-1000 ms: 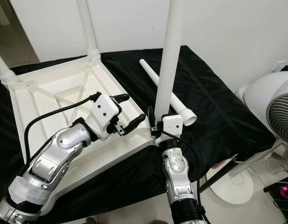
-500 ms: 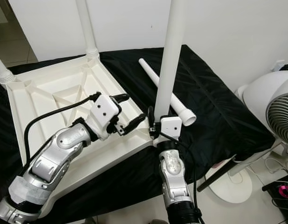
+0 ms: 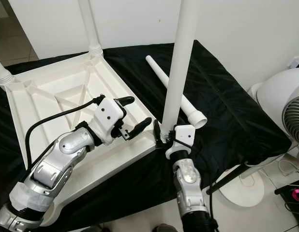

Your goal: Building children table

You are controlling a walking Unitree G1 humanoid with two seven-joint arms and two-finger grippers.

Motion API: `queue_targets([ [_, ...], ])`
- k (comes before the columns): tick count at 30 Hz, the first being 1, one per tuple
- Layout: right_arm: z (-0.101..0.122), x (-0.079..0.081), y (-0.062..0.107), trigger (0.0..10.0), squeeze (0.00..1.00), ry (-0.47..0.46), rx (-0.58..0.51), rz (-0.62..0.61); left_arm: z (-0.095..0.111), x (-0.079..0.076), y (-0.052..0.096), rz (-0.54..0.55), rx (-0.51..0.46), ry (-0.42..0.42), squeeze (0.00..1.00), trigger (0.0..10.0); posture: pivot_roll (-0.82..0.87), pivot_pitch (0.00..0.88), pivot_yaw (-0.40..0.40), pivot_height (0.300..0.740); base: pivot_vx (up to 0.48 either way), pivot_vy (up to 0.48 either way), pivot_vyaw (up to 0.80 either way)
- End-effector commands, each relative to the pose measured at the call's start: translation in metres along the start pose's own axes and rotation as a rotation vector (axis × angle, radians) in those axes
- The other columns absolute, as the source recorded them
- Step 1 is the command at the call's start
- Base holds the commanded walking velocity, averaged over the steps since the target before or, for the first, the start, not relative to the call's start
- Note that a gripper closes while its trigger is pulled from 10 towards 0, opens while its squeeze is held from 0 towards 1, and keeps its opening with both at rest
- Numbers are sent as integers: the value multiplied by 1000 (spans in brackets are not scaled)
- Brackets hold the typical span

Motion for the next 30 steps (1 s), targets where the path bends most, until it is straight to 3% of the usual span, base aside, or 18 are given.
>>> queue_targets([
  [1,7,2,-4,10000,0,-20,-3,63,-3,-9,0,-65,16,-5,0,10000,-83,29,26,740,0,0,0],
  [7,14,5,-7,10000,0,-17,36,216,-8,-24,2,-153,46,5,0,10000,-81,27,23,740,0,0,0],
  [18,21,6,-9,10000,0,2,88,357,-11,-37,7,-241,81,11,0,10000,-78,27,16,740,0,0,0],
  [30,39,-12,-15,10000,0,25,169,498,-17,-42,2,-238,140,61,0,10000,-85,24,17,740,0,0,0],
])
Point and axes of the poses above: a point about 5 cm out from each wrist's last joint towards the gripper, its own y axis pointing back from the gripper into the wrist, its own z axis along the axis of the wrist's last joint, x = y × z, the point moved 2 cm from there along -y, pointing out of the wrist towards the gripper, and after that the axes turned 8 degrees about -y, right-handed, at the moved point
